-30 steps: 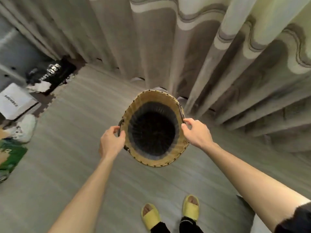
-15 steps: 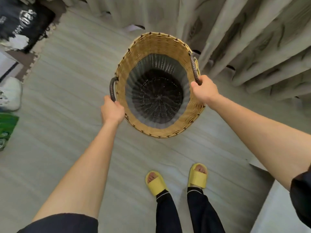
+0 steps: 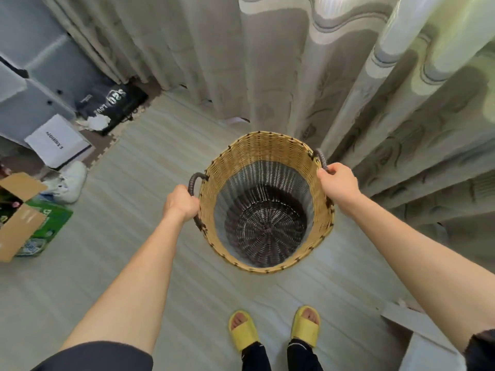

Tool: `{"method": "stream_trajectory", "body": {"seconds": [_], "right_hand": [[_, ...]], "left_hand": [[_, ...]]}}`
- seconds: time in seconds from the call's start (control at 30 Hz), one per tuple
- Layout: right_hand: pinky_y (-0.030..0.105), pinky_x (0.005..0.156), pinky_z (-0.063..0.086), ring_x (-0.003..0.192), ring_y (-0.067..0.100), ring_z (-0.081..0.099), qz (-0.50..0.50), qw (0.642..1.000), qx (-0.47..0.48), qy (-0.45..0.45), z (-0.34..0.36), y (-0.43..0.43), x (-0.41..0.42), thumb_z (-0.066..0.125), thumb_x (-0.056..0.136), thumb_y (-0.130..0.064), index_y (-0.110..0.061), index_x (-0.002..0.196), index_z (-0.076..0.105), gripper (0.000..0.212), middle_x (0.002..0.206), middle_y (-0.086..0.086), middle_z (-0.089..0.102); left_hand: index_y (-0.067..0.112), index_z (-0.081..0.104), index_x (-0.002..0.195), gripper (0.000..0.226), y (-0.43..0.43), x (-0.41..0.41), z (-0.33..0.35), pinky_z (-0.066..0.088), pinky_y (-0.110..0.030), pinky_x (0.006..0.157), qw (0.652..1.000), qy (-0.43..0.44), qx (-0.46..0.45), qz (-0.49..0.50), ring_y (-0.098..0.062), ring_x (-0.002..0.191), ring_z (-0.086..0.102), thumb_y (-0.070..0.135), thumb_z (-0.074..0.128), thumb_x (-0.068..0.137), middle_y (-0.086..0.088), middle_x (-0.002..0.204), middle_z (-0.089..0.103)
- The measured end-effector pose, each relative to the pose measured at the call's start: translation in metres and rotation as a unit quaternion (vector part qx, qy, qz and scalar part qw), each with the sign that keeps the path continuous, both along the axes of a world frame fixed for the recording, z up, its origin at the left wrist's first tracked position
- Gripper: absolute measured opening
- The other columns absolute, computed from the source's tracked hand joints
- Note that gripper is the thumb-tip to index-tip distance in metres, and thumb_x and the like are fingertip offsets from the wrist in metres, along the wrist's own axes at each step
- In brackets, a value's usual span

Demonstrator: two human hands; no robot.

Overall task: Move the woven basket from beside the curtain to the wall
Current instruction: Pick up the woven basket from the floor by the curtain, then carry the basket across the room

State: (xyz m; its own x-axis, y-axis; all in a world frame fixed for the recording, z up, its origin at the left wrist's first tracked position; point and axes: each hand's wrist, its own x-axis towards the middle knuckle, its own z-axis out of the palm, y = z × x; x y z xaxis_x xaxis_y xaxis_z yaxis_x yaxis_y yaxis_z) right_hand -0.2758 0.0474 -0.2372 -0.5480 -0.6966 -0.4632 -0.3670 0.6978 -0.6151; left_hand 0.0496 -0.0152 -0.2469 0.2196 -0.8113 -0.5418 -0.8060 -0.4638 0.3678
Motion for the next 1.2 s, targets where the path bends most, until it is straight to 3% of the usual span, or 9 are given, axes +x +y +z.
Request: {"method": "stream_trajectory", "body": {"seconds": [0.13, 0.27, 0.47, 0.6, 0.8, 0.9, 1.0, 1.1, 1.2], "right_hand": [[0.036, 0.073, 0.049, 0.087, 0.024, 0.067, -0.017, 0.996, -0.057, -0.062, 0.098, -0.007, 0.010, 0.057, 0.095, -0.031, -0.011, 0.098, 0.064, 0.021, 0.090, 0.006, 0.070], [0.034, 0.064, 0.044, 0.065, 0.016, 0.051, 0.001, 0.987, -0.134, -0.094, 0.205, -0.015, 0.027, 0.060, 0.096, -0.036, -0.019, 0.081, 0.055, 0.024, 0.075, 0.001, 0.057], [0.035, 0.066, 0.047, 0.077, 0.023, 0.061, 0.059, 0.970, -0.213, -0.105, 0.347, -0.025, 0.059, 0.057, 0.097, -0.042, -0.015, 0.097, 0.066, 0.028, 0.086, 0.006, 0.067], [0.044, 0.084, 0.054, 0.092, 0.032, 0.068, 0.124, 0.951, -0.256, -0.123, 0.406, -0.033, 0.092, 0.058, 0.098, -0.038, -0.022, 0.091, 0.063, 0.018, 0.097, 0.010, 0.072], [0.040, 0.081, 0.054, 0.090, 0.031, 0.068, 0.219, 0.921, -0.279, -0.160, 0.457, -0.028, 0.171, 0.060, 0.096, -0.038, -0.022, 0.085, 0.063, 0.020, 0.093, 0.010, 0.073], [0.036, 0.071, 0.051, 0.075, 0.024, 0.063, 0.276, 0.903, -0.280, -0.172, 0.466, -0.013, 0.224, 0.060, 0.093, -0.040, -0.019, 0.092, 0.067, 0.022, 0.081, 0.008, 0.071], [0.033, 0.058, 0.042, 0.061, 0.017, 0.053, 0.338, 0.878, -0.281, -0.191, 0.480, 0.019, 0.297, 0.059, 0.093, -0.042, -0.016, 0.091, 0.071, 0.028, 0.067, 0.000, 0.061], [0.031, 0.059, 0.043, 0.061, 0.018, 0.056, 0.390, 0.854, -0.260, -0.225, 0.486, 0.064, 0.380, 0.058, 0.091, -0.043, -0.013, 0.085, 0.071, 0.033, 0.070, 0.001, 0.063], [0.028, 0.053, 0.039, 0.058, 0.013, 0.052, 0.439, 0.828, -0.243, -0.249, 0.485, 0.117, 0.453, 0.055, 0.096, -0.038, -0.016, 0.087, 0.069, 0.028, 0.070, -0.001, 0.062]], "left_hand": [[0.003, 0.060, 0.084, 0.003, -0.007, 0.012, 0.104, 0.058, -0.037, 0.059, 0.997, 0.071, 0.012, 0.008, -0.033, 0.077, 0.070, 0.003, 0.058, 0.082, -0.021, 0.090, 0.069], [0.007, 0.059, 0.078, 0.009, -0.008, 0.030, 0.211, 0.054, -0.035, 0.068, 0.993, 0.120, -0.008, 0.009, -0.025, 0.067, 0.068, 0.008, 0.052, 0.083, -0.009, 0.070, 0.071], [0.010, 0.055, 0.093, 0.026, 0.006, 0.071, 0.345, 0.052, -0.033, 0.068, 0.991, 0.119, -0.067, -0.015, -0.024, 0.070, 0.073, 0.032, 0.042, 0.096, -0.003, 0.067, 0.074], [0.005, 0.063, 0.092, 0.031, 0.033, 0.110, 0.401, 0.050, -0.029, 0.056, 0.986, 0.115, -0.117, 0.039, -0.032, 0.079, 0.073, 0.031, 0.046, 0.096, -0.004, 0.067, 0.075], [-0.002, 0.055, 0.080, 0.035, 0.121, 0.178, 0.432, 0.058, -0.041, 0.064, 0.946, 0.189, -0.169, 0.203, -0.033, 0.059, 0.066, 0.023, 0.042, 0.100, -0.017, 0.066, 0.065], [0.007, 0.046, 0.071, 0.034, 0.181, 0.214, 0.427, 0.050, -0.041, 0.061, 0.872, 0.281, -0.235, 0.325, -0.022, 0.040, 0.049, 0.021, 0.040, 0.102, -0.010, 0.057, 0.046], [0.017, 0.040, 0.068, 0.034, 0.255, 0.246, 0.435, 0.031, -0.028, 0.046, 0.773, 0.340, -0.310, 0.438, -0.011, 0.035, 0.028, 0.026, 0.041, 0.101, 0.005, 0.042, 0.029], [0.021, 0.037, 0.062, 0.038, 0.340, 0.284, 0.444, 0.017, -0.019, 0.033, 0.665, 0.335, -0.384, 0.546, -0.008, 0.028, 0.019, 0.037, 0.050, 0.095, 0.010, 0.038, 0.024], [0.024, 0.038, 0.060, 0.039, 0.423, 0.317, 0.450, 0.013, -0.018, 0.032, 0.600, 0.292, -0.417, 0.618, -0.008, 0.030, 0.019, 0.043, 0.053, 0.091, 0.009, 0.040, 0.025]]}}
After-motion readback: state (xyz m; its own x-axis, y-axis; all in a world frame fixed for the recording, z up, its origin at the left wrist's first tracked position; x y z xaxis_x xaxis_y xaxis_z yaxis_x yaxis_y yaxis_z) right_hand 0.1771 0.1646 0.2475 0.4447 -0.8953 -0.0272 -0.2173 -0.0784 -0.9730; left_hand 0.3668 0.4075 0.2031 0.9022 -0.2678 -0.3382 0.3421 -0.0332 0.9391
